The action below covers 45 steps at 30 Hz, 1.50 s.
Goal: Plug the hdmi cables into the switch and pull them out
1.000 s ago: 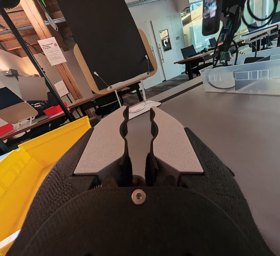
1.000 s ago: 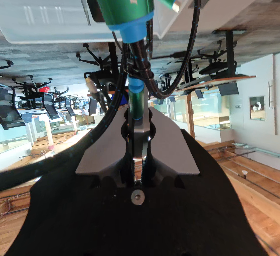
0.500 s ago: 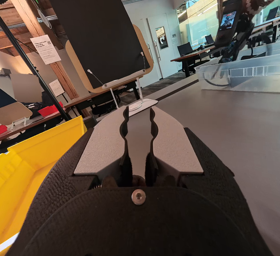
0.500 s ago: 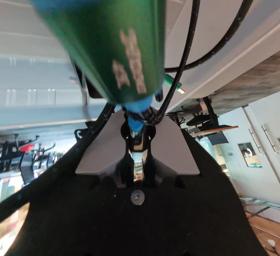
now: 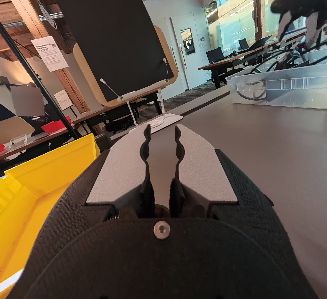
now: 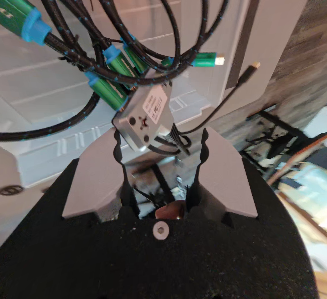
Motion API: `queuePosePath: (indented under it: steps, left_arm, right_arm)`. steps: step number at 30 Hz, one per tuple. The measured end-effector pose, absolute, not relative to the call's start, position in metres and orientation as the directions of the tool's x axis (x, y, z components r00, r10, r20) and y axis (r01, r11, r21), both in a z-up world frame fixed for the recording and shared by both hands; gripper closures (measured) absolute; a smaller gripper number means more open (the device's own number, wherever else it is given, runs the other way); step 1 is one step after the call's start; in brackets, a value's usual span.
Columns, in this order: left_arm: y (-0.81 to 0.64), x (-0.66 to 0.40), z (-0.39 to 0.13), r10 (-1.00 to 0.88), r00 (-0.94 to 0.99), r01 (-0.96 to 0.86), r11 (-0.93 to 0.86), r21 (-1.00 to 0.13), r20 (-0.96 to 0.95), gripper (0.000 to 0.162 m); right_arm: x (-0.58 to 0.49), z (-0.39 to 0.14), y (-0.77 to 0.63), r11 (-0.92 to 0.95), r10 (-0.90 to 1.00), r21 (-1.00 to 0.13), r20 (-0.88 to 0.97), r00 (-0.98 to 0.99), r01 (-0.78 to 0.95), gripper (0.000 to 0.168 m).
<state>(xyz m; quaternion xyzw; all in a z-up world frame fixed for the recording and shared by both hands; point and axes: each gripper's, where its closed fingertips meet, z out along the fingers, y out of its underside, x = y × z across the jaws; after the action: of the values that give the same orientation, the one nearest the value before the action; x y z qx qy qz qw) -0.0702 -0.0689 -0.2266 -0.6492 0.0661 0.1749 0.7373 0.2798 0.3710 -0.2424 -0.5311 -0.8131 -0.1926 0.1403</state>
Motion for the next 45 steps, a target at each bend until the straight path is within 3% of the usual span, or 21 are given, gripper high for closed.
queuePosePath:
  steps: [5, 7, 9, 11, 14, 17, 19, 20, 21, 23, 25, 28, 30, 32, 34, 36, 39, 41, 42, 45]
  left_arm:
    - [-0.068, -0.072, -0.226, 0.173, 0.937, -0.323, 0.102, -0.941, -0.303, 0.136]
    - [-0.067, -0.072, -0.225, 0.175, 0.938, -0.319, 0.107, -0.942, -0.298, 0.136]
    - [-0.067, -0.072, -0.224, 0.176, 0.94, -0.315, 0.11, -0.943, -0.293, 0.136]
    - [-0.067, -0.071, -0.223, 0.178, 0.939, -0.317, 0.108, -0.942, -0.295, 0.136]
    - [-0.067, -0.072, -0.224, 0.182, 0.936, -0.322, 0.098, -0.942, -0.301, 0.136]
    - [-0.066, -0.074, -0.226, 0.181, 0.94, -0.309, 0.093, -0.947, -0.289, 0.136]
    - [-0.063, -0.074, -0.227, 0.171, 0.946, -0.295, 0.097, -0.951, -0.276, 0.136]
    - [-0.062, -0.073, -0.226, 0.167, 0.946, -0.297, 0.1, -0.95, -0.278, 0.136]
    - [-0.062, -0.073, -0.224, 0.167, 0.944, -0.305, 0.102, -0.947, -0.286, 0.136]
    - [-0.063, -0.073, -0.222, 0.176, 0.934, -0.33, 0.097, -0.939, -0.31, 0.136]
    - [-0.065, -0.074, -0.222, 0.189, 0.929, -0.341, 0.092, -0.936, -0.32, 0.136]
    - [-0.067, -0.078, -0.225, 0.195, 0.934, -0.323, 0.094, -0.942, -0.301, 0.136]
    - [-0.067, -0.079, -0.228, 0.189, 0.939, -0.308, 0.094, -0.947, -0.287, 0.137]
    - [-0.067, -0.078, -0.228, 0.183, 0.939, -0.311, 0.097, -0.945, -0.29, 0.137]
    - [-0.066, -0.076, -0.227, 0.178, 0.937, -0.321, 0.098, -0.942, -0.301, 0.137]
    - [-0.065, -0.074, -0.227, 0.17, 0.937, -0.323, 0.1, -0.941, -0.304, 0.137]
    - [-0.064, -0.073, -0.228, 0.168, 0.937, -0.325, 0.099, -0.941, -0.306, 0.137]
    - [-0.065, -0.074, -0.228, 0.18, 0.934, -0.33, 0.093, -0.939, -0.31, 0.137]
    - [-0.065, -0.075, -0.228, 0.186, 0.932, -0.33, 0.091, -0.94, -0.31, 0.137]
    - [-0.066, -0.076, -0.229, 0.193, 0.932, -0.329, 0.088, -0.94, -0.308, 0.137]
  right_arm:
    - [0.307, -0.211, 0.381, -0.014, 0.926, -0.248, 0.363, 0.106, 0.969, 0.086]
    - [0.313, -0.208, 0.39, -0.269, 0.903, -0.468, 0.182, 0.39, 0.842, 0.087]
    - [0.32, -0.211, 0.403, -0.548, 0.776, -0.601, -0.106, 0.622, 0.581, 0.085]
    - [0.337, -0.224, 0.416, -0.725, 0.603, -0.603, -0.323, 0.73, 0.332, 0.081]
    - [0.365, -0.26, 0.42, -0.815, 0.453, -0.543, -0.379, 0.807, 0.202, 0.061]
    - [0.351, -0.276, 0.418, -0.853, 0.393, -0.515, -0.525, 0.755, 0.086, 0.056]
    - [0.345, -0.285, 0.425, -0.868, 0.35, -0.496, -0.553, 0.756, 0.039, 0.068]
    - [0.34, -0.289, 0.427, -0.871, 0.355, -0.489, -0.559, 0.749, 0.048, 0.085]
    - [0.333, -0.287, 0.427, -0.859, 0.388, -0.508, -0.565, 0.728, 0.063, 0.114]
    - [0.331, -0.275, 0.435, -0.778, 0.435, -0.626, -0.488, 0.757, 0.044, 0.148]
    - [0.329, -0.254, 0.433, -0.638, 0.521, -0.766, -0.354, 0.777, 0.079, 0.152]
    - [0.315, -0.207, 0.414, -0.258, 0.696, -0.952, -0.065, 0.715, 0.164, 0.154]
    - [0.299, -0.174, 0.387, 0.048, 0.792, -0.986, 0.133, 0.595, 0.157, 0.155]
    - [0.284, -0.151, 0.355, 0.213, 0.883, -0.976, 0.216, 0.418, 0.054, 0.158]
    - [0.271, -0.145, 0.336, 0.095, 0.976, -0.995, 0.088, 0.198, -0.03, 0.161]
    - [0.263, -0.154, 0.336, -0.107, 0.993, -0.994, -0.107, 0.039, 0.001, 0.158]
    - [0.249, -0.188, 0.345, -0.392, 0.905, -0.896, -0.417, -0.087, 0.211, 0.165]
    - [0.241, -0.216, 0.35, -0.518, 0.818, -0.765, -0.574, -0.042, 0.382, 0.165]
    - [0.239, -0.224, 0.348, -0.508, 0.809, -0.738, -0.586, -0.048, 0.445, 0.164]
    - [0.228, -0.216, 0.329, -0.325, 0.871, -0.802, -0.461, -0.173, 0.501, 0.164]
